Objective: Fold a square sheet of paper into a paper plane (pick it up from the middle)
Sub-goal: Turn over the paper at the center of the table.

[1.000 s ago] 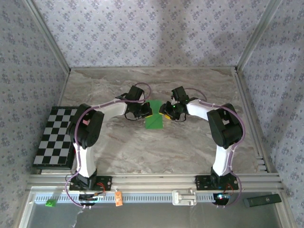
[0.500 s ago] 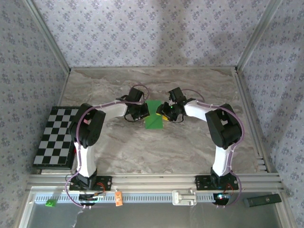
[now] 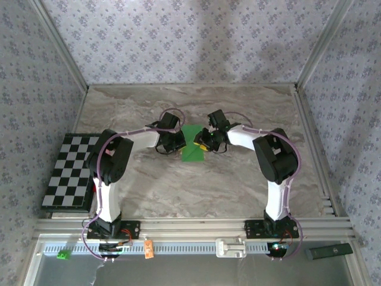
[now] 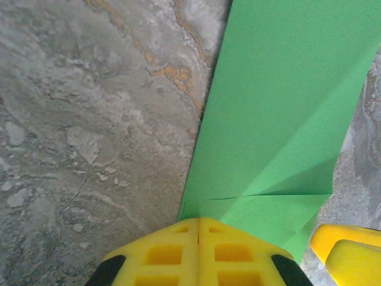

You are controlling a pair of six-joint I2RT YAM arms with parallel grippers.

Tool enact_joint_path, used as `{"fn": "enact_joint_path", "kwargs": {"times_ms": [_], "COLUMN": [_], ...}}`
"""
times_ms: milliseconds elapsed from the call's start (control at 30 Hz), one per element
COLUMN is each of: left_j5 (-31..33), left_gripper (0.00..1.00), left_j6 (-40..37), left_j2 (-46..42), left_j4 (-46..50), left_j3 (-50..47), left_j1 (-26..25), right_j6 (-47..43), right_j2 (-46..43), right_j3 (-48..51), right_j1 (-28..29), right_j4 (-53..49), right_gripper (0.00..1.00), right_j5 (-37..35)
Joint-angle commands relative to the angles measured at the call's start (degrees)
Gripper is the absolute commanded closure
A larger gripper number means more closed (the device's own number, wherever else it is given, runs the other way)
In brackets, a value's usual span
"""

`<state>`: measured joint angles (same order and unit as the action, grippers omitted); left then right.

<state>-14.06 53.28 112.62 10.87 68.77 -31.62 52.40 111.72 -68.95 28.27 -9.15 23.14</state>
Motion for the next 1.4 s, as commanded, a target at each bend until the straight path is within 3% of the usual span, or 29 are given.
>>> {"fn": "enact_joint_path", "kwargs": {"times_ms": [0,467,1000,1200,1367], "left_j5": [2.07,1.77,1.54,1.94,2.31], "left_gripper": [0.97,0.97,0.97,0.98,0.97], "left_j6": [1.39,1.74,1.83,2.26,2.66], "left_j2": [1.28,1.11,1.11,0.94,0.79], "left_j4": [2.03,2.21,2.19,2.22,2.22], "left_j3": [-2.11,-2.28,-2.14,-2.44,-2.73], "left_j1": [0.06,0.08,0.15,0.09,0.16], "right_j6": [0.77,2.79,3.13,3.48,3.97], "right_j2": [1.54,1.67,3.65,0.38,0.32], "right_j3": [-2.02,-0.57,-1.48,0.13,1.93], "right_j1": [0.55,0.73,0.99,0.73,0.47], "right_j4": [-0.14,-0.23,0.18,-0.94,-0.64], "right_gripper": [0.65,0.64,0.66,0.66,0.66], "right_j5": [0.13,-1.95,0.86,-4.48,-4.70]}}
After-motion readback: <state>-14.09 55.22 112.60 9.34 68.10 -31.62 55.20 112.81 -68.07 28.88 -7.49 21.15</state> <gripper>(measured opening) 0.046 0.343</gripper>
